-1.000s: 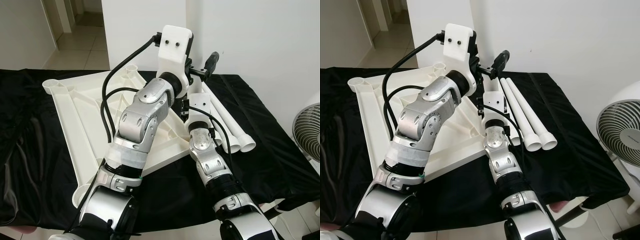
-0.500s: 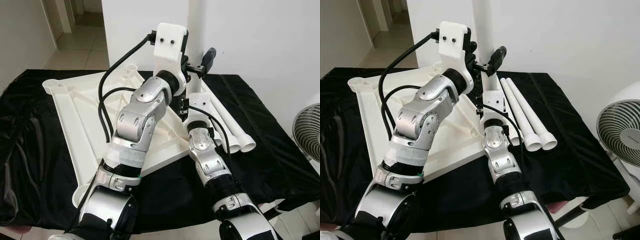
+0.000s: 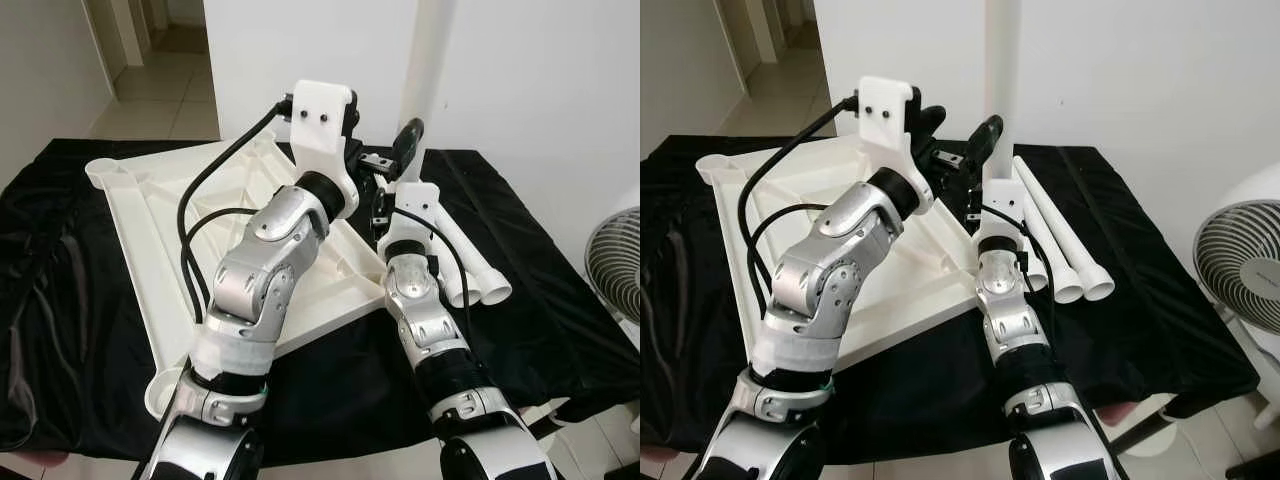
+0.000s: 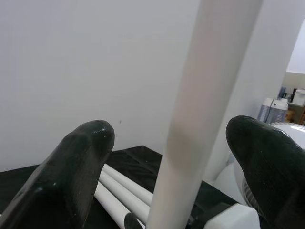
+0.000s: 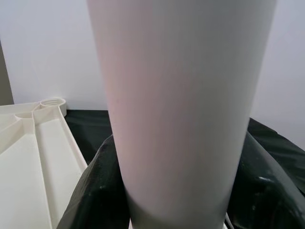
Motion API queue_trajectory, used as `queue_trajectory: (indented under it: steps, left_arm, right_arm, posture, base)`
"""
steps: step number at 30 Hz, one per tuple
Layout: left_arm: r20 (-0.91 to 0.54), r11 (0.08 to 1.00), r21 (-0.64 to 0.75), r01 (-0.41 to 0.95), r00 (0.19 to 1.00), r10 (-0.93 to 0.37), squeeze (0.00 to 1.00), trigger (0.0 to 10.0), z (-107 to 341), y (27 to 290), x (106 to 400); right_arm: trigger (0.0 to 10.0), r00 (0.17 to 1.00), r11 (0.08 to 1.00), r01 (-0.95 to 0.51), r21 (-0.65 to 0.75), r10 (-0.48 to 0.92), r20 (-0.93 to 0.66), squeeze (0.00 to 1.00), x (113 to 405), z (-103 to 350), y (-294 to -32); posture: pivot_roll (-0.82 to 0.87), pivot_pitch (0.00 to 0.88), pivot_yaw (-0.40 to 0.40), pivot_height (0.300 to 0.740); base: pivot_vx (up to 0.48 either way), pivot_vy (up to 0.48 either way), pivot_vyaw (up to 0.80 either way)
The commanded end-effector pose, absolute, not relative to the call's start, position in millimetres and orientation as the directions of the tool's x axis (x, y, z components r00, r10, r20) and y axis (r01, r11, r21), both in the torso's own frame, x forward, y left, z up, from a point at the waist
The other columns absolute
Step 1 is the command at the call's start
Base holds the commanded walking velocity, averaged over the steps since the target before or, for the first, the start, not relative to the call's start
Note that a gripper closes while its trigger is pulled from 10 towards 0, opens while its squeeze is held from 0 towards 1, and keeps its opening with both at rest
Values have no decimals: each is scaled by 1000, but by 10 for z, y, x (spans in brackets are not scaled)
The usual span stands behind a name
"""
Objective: Building children table
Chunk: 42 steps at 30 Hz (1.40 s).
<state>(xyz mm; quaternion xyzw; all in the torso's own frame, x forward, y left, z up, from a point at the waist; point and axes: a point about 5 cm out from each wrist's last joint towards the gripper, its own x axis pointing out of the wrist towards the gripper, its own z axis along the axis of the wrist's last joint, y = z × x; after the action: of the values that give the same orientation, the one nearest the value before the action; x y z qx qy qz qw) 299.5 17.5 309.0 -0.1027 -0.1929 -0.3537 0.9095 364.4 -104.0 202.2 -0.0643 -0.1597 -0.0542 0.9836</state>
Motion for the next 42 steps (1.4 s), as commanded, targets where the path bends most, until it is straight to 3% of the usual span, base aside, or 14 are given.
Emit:
queue_trajectory:
  steps: [1,15,24,30,39,42]
  left_arm:
    - [420,659,2,753,597,-684,0,10000,3058,142,2924]
    - [310,749,46,660,704,-639,0,10000,2652,399,2973]
    - [261,746,77,661,709,-655,0,10000,2521,461,2951]
    - [161,733,191,653,716,-680,0,10000,2270,499,2933]
    - [86,707,185,682,706,-703,0,10000,2022,468,2893]
    - [23,660,210,722,671,-741,0,10000,1865,412,2831]
  right_arm:
    - [10000,946,986,137,-90,-103,308,0,3642,1985,-1115]
    - [10000,977,998,66,3,-66,203,0,3598,1809,-1231]
    - [10000,979,1000,7,-10,-4,202,0,3554,1803,-1288]
    - [10000,972,996,-66,-52,76,222,0,3488,1842,-1362]
    - [10000,972,995,-68,-72,83,218,0,3454,1844,-1440]
    - [10000,974,995,-61,-77,76,215,0,3450,1848,-1483]
  posture:
    - [31,12,-36,740]
    - [29,17,-36,740]
    - [29,20,-36,740]
    - [22,34,-29,740]
    - [18,41,-27,740]
    - [18,45,-27,740]
  base:
    - [0,0,0]
    - [0,0,0]
    - [0,0,0]
    - [0,0,0]
    - [0,0,0]
    - [0,0,0]
